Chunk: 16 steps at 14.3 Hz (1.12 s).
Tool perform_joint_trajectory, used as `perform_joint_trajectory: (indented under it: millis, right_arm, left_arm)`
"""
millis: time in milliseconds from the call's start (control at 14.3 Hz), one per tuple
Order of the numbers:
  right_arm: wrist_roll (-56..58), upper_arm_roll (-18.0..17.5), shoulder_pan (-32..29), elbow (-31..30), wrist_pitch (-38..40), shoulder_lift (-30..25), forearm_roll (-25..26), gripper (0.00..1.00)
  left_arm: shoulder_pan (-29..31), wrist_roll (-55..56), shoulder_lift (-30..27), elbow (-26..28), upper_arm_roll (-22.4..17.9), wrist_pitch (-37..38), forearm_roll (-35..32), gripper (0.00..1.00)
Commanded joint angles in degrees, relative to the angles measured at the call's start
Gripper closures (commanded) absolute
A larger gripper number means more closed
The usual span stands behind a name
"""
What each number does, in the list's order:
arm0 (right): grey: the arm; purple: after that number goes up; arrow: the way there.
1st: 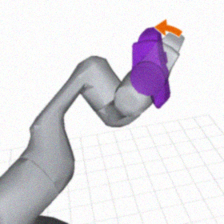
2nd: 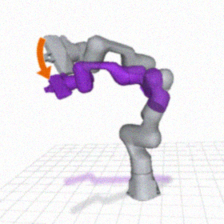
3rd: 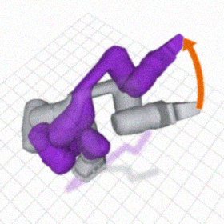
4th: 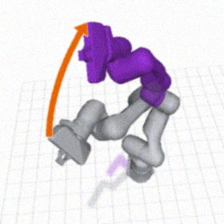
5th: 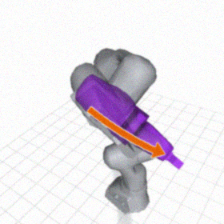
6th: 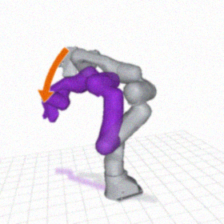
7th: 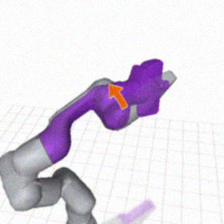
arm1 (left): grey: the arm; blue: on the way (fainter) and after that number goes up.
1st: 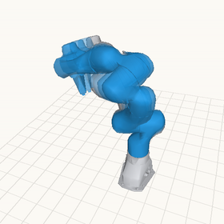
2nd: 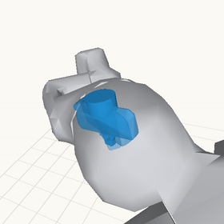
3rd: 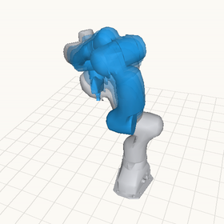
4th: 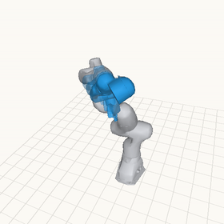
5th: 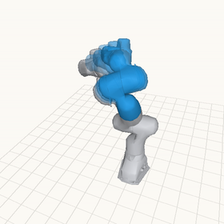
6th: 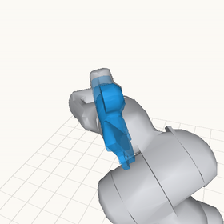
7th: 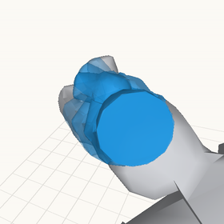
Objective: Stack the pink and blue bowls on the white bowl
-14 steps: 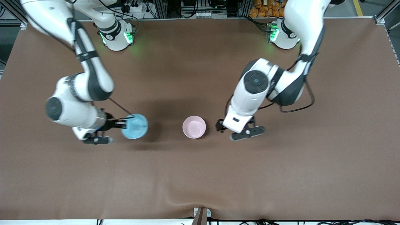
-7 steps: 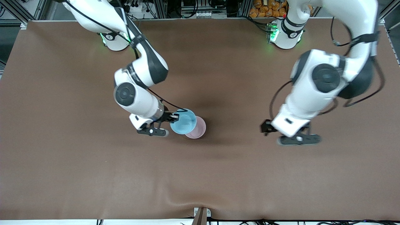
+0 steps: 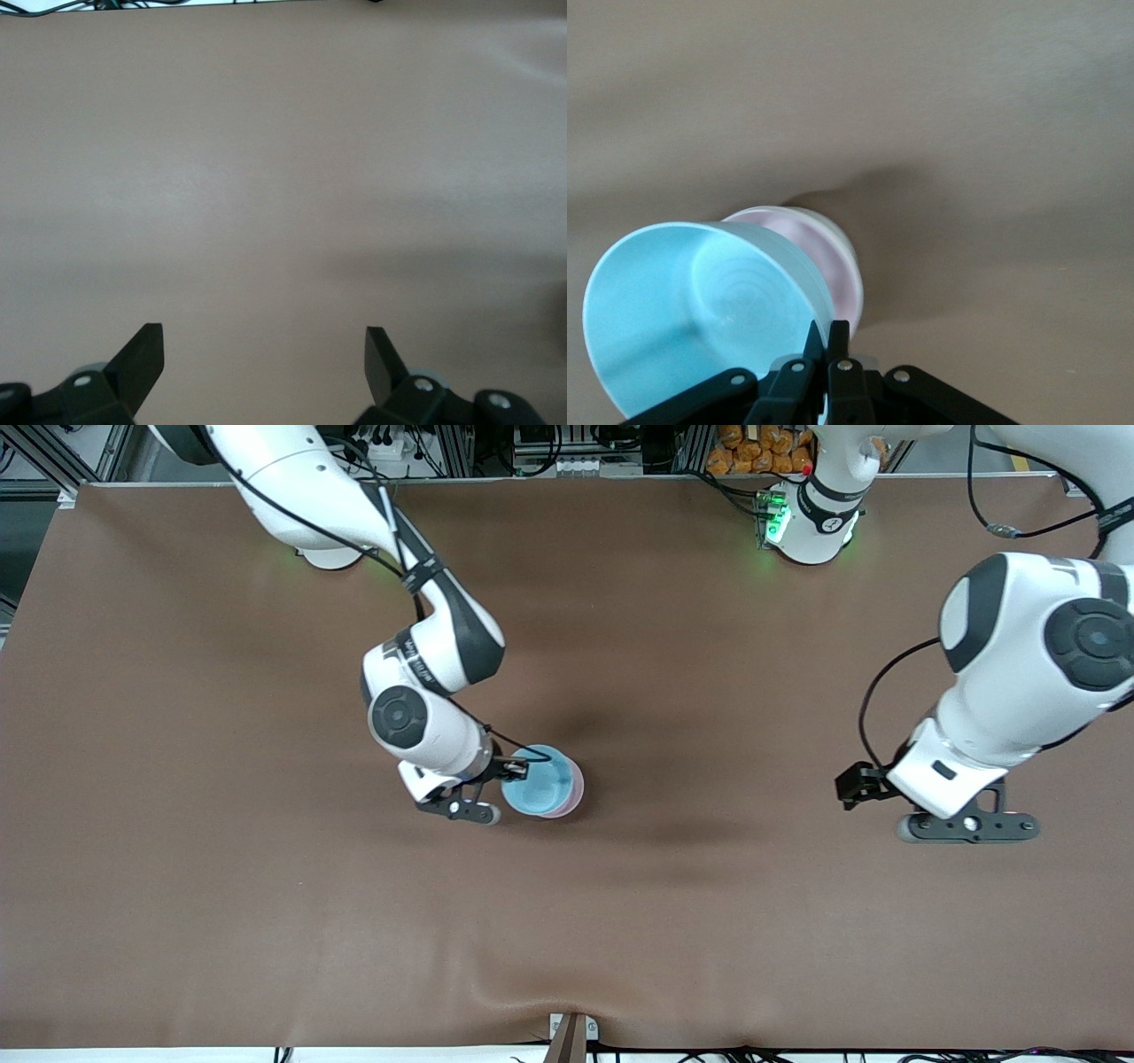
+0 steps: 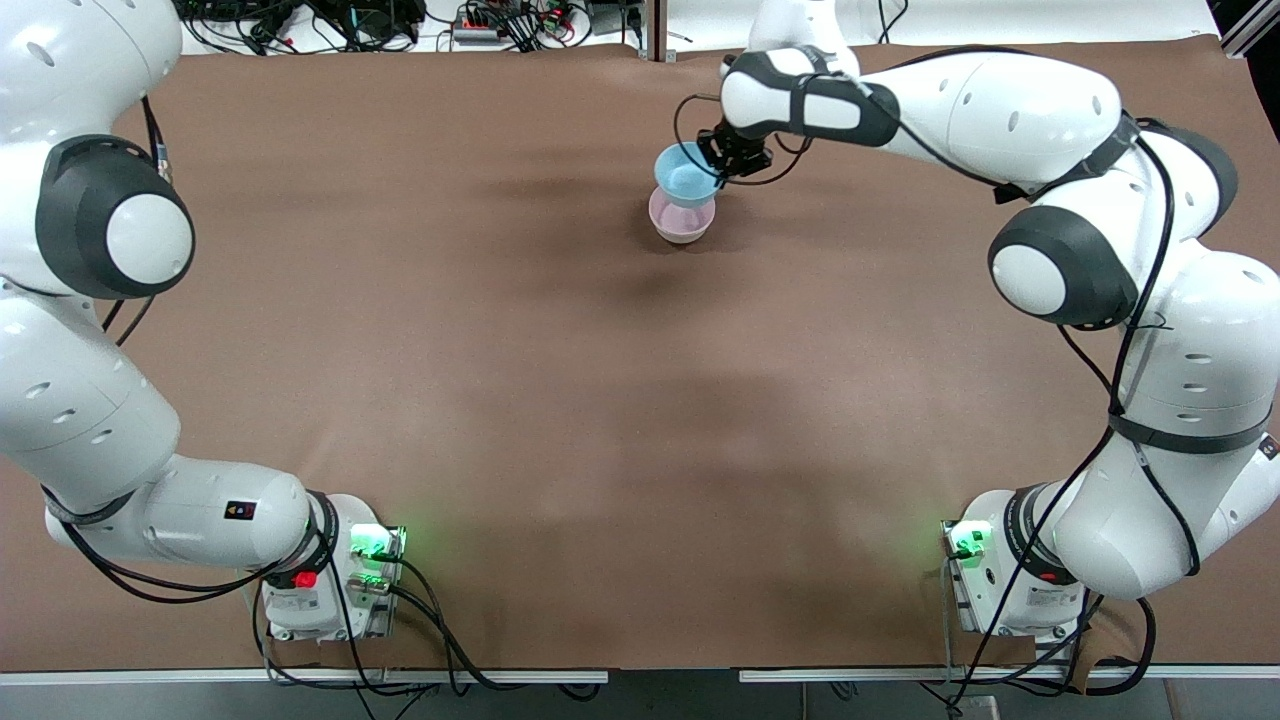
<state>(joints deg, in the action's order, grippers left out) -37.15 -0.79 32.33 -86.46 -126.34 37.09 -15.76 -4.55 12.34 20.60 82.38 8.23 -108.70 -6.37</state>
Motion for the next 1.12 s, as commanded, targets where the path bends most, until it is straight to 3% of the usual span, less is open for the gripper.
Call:
perform_joint_trajectory:
  millis: [0, 419, 769, 839, 909, 978, 1048]
  right_arm:
    - [-2.49, 0.52, 1.24, 1.47, -1.89, 1.75, -0.77, 1.00]
    - [-2.49, 0.61, 1.24, 0.51, -1.80, 2.63, -0.50, 1.00]
    - [-2.49, 0.61, 1.24, -0.19, -1.71, 3.07, -0.59, 1.00]
    - [-2.41, 0.61, 1.16, -0.28, -1.45, 2.99, -0.50, 0.93]
    - [-2.06, 0.52, 1.07, -0.28, -1.19, 2.90, -0.50, 0.51]
    - [-2.40, 0.61, 0.89, -0.28, -1.19, 2.72, -0.50, 0.01]
    - [-2.49, 0.61, 0.54, -0.28, -1.10, 2.37, -0.50, 0.00]
  left_arm:
    - [1.64, -1.35, -2.14, 1.12, 0.83, 1.03, 0.30, 0.00]
    - [6.02, -9.68, -7.41, 1.12, 0.47, 9.36, 1.10, 0.00]
    - [5.08, -12.17, -15.74, 1.47, -3.30, 20.07, 3.11, 0.00]
    - [4.73, -11.64, -17.42, 1.56, -4.35, 22.80, 5.12, 0.00]
    - [4.73, -11.46, -19.09, 2.51, -5.23, 24.04, 6.62, 0.00]
    - [4.64, -11.64, -21.11, 4.53, -5.67, 24.32, 7.16, 0.00]
    - [4.73, -11.72, -22.95, 5.94, -5.77, 24.41, 7.16, 0.00]
